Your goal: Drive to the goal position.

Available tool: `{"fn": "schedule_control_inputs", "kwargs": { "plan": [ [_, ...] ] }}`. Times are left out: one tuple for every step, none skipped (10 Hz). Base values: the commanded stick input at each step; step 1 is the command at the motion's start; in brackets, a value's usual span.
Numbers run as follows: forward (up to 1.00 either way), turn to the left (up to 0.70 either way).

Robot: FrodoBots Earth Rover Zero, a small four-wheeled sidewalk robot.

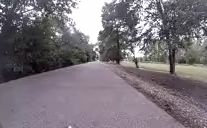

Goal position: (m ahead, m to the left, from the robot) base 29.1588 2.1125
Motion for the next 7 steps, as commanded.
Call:
{"fn": "schedule_control_inputs", "kwargs": {
  "plan": [
    [0.06,0.01],
    [0.06,0.01],
    [0.06,0.01],
    [0.06,0.01],
    [0.06,0.01],
    [0.06,0.01],
    [0.06,0.01]
  ]
}}
